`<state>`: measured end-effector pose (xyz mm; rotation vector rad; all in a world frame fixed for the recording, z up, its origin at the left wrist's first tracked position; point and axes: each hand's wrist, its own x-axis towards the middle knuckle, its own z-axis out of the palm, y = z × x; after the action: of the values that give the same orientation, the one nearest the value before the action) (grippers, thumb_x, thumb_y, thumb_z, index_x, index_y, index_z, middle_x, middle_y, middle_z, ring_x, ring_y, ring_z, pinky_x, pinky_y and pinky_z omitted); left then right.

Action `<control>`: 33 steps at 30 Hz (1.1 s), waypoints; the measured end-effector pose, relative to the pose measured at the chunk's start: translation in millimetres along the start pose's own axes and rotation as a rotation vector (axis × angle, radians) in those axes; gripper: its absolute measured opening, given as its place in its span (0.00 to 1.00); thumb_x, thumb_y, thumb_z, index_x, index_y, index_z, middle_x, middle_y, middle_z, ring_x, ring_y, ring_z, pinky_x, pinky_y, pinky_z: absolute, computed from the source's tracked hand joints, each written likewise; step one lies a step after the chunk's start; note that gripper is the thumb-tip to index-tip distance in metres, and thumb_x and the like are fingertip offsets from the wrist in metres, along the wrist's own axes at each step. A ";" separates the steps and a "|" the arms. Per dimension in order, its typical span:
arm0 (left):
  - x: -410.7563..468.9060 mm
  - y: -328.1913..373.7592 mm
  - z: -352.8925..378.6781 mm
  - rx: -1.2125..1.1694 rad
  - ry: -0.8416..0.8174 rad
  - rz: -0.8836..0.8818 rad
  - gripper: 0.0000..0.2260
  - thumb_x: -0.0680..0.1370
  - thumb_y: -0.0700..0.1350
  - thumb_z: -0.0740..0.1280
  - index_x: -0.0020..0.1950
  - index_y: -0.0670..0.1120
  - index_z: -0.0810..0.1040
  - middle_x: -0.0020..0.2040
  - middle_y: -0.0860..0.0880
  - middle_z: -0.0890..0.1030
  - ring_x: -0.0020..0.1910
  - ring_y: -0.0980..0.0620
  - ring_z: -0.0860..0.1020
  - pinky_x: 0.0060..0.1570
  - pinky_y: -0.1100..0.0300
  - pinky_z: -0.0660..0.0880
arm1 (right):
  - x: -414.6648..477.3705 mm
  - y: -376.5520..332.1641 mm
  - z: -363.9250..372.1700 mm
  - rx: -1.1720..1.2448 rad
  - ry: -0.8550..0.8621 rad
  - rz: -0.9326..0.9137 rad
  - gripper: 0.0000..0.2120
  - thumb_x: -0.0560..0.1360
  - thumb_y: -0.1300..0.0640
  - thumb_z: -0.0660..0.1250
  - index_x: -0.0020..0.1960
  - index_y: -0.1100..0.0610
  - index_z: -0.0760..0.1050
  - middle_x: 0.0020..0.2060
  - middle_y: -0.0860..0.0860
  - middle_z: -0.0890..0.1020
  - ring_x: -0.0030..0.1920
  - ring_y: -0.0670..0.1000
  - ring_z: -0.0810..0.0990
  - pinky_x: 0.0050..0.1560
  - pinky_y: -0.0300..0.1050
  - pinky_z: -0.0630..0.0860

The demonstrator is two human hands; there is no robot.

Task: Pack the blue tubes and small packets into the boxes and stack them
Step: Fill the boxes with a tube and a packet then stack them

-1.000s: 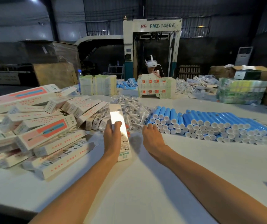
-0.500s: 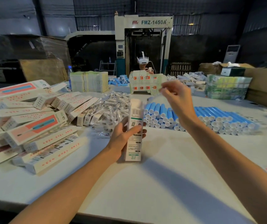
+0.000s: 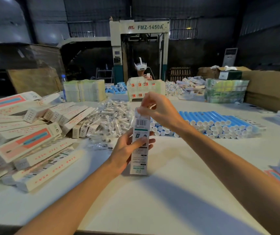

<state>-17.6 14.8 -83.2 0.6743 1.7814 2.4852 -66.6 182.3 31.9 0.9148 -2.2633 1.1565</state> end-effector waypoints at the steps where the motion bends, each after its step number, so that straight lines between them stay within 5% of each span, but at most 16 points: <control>1: 0.3 -0.4 0.0 -0.008 0.008 -0.002 0.25 0.78 0.43 0.78 0.74 0.43 0.76 0.68 0.37 0.82 0.66 0.33 0.82 0.63 0.47 0.81 | -2.7 1.7 3.3 -0.056 -0.004 -0.020 0.06 0.77 0.54 0.74 0.49 0.55 0.79 0.47 0.45 0.82 0.47 0.44 0.80 0.45 0.43 0.80; 5: 0.4 2.0 -0.2 0.072 0.109 -0.003 0.19 0.76 0.45 0.78 0.66 0.47 0.83 0.62 0.38 0.85 0.64 0.36 0.83 0.62 0.45 0.80 | -23.2 7.4 10.5 -0.022 0.090 -0.031 0.07 0.82 0.54 0.68 0.54 0.57 0.81 0.56 0.48 0.77 0.52 0.43 0.77 0.51 0.37 0.76; 8: -0.1 3.2 -0.2 0.218 0.138 0.050 0.17 0.76 0.47 0.78 0.64 0.51 0.83 0.61 0.43 0.86 0.64 0.41 0.83 0.67 0.41 0.77 | -46.9 11.3 10.0 0.144 0.214 0.053 0.08 0.84 0.53 0.65 0.61 0.54 0.77 0.55 0.47 0.80 0.54 0.46 0.79 0.54 0.45 0.79; 15: -1.9 6.9 3.9 0.310 0.101 0.190 0.39 0.79 0.42 0.77 0.80 0.65 0.58 0.64 0.46 0.85 0.65 0.47 0.83 0.62 0.56 0.81 | -79.2 25.9 19.1 0.229 0.040 0.049 0.23 0.81 0.54 0.72 0.74 0.50 0.71 0.66 0.46 0.78 0.60 0.46 0.81 0.56 0.41 0.80; 26: 14.5 21.2 6.2 0.597 0.017 0.217 0.30 0.78 0.44 0.79 0.74 0.57 0.67 0.57 0.51 0.86 0.61 0.51 0.84 0.59 0.59 0.81 | -83.8 34.2 20.1 0.438 0.065 0.098 0.17 0.79 0.61 0.71 0.67 0.55 0.73 0.56 0.51 0.84 0.57 0.55 0.83 0.61 0.56 0.80; 29: 23.4 16.9 13.7 0.591 -0.028 0.194 0.29 0.80 0.42 0.75 0.74 0.55 0.64 0.57 0.48 0.85 0.57 0.48 0.85 0.59 0.49 0.83 | -83.9 38.1 17.4 0.422 0.052 0.122 0.16 0.80 0.61 0.71 0.65 0.53 0.72 0.56 0.50 0.83 0.57 0.55 0.82 0.58 0.55 0.82; 33: 21.3 -5.2 29.2 0.373 -0.013 0.138 0.28 0.82 0.36 0.67 0.75 0.57 0.60 0.61 0.45 0.81 0.49 0.31 0.85 0.50 0.32 0.83 | -86.7 39.4 14.2 0.404 0.020 0.159 0.15 0.81 0.59 0.69 0.65 0.49 0.72 0.54 0.47 0.83 0.57 0.55 0.83 0.51 0.53 0.84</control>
<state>-28.0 48.3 -73.2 0.8518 2.2944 2.2323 -36.8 218.6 -52.1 0.8694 -2.1556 1.7280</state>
